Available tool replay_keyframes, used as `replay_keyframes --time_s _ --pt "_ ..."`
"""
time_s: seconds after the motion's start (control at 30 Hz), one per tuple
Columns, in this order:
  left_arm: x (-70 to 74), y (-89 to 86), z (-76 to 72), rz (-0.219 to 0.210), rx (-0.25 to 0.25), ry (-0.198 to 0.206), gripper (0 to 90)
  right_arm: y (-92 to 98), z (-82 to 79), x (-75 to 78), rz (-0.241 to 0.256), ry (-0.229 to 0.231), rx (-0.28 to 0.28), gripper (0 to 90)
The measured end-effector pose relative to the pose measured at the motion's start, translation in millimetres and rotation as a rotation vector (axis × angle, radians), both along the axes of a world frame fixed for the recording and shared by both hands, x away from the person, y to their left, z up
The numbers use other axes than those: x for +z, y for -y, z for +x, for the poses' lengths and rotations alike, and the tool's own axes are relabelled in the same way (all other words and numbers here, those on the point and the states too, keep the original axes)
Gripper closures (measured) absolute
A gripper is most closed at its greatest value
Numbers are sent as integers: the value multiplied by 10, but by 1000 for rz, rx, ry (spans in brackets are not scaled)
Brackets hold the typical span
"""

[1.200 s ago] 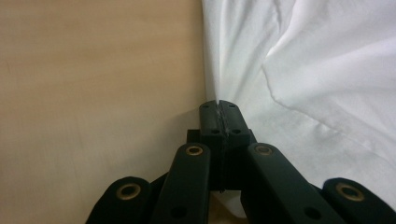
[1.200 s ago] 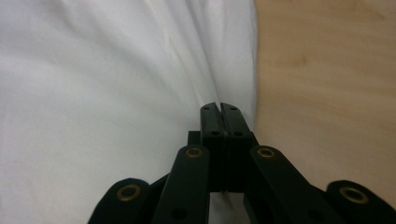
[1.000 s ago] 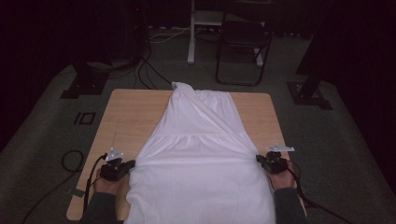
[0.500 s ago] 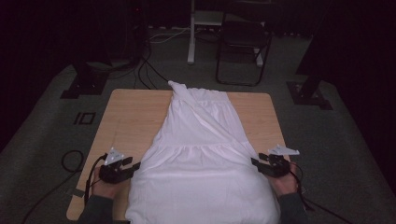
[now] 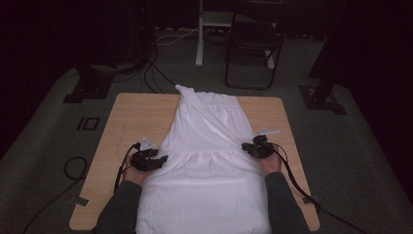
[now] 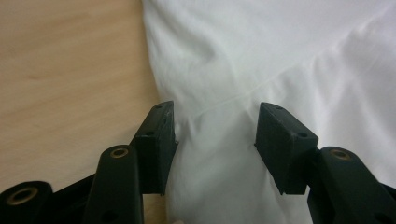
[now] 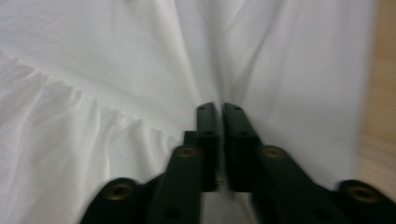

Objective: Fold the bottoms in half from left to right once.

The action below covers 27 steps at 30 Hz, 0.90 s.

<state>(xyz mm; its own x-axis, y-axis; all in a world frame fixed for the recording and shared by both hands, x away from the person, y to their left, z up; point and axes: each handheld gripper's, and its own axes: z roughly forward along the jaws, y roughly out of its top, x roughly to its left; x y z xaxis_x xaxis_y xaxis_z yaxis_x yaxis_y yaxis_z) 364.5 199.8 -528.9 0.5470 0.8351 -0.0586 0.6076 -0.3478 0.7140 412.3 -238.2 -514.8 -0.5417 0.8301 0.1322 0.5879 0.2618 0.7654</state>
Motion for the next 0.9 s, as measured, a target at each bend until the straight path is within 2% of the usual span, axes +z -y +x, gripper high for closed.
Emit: replay_keyframes --time_s 0.07,0.1,0.13,0.2,0.27,0.33,0.4,0.43,0.5,0.53,0.57,0.6,0.67,0.7,0.73,0.77,0.9 --pt "-30 31 -18 10 -16 -12 473 126 -125 226 61 112 -33 874" --pt "-34 46 -22 21 -22 -11 469 183 -168 320 59 144 -50 874" --pt "-27 56 -22 23 -27 -12 467 225 -185 372 42 153 -63 871" --pt "10 61 -4 12 -20 0 455 266 -154 328 -28 127 -89 866" --pt "68 55 55 -13 13 16 429 285 -80 137 -77 65 -120 864" --pt "126 66 158 -42 41 25 401 295 -13 -75 -85 5 -138 862" --pt "150 113 303 -74 49 -7 367 275 14 -210 -87 -30 -153 862" --pt "140 148 381 -87 50 -28 345 262 20 -244 -88 -32 -160 861" --pt "85 232 518 -67 58 -57 330 260 27 -254 -81 -32 -168 857" --pt "85 232 518 -67 58 -57 331 260 27 -254 -81 -32 -168 857" --pt "11 281 605 -52 63 -87 346 273 34 -254 -80 -37 -165 845" --pt "-20 288 614 -46 56 -95 417 284 34 -257 -75 -38 -164 844" --pt "-56 275 572 -43 29 -81 677 306 28 -267 -54 -43 -165 850" --pt "-58 259 538 -45 22 -74 773 313 18 -272 -39 -48 -168 859" --pt "-54 245 497 -34 21 -63 831 320 6 -277 -31 -49 -165 862" --pt "-49 227 452 -23 24 -50 849 321 -12 -278 -28 -51 -156 864" --pt "-81 107 244 -46 23 -37 856 317 -147 -276 -32 -51 -96 867"
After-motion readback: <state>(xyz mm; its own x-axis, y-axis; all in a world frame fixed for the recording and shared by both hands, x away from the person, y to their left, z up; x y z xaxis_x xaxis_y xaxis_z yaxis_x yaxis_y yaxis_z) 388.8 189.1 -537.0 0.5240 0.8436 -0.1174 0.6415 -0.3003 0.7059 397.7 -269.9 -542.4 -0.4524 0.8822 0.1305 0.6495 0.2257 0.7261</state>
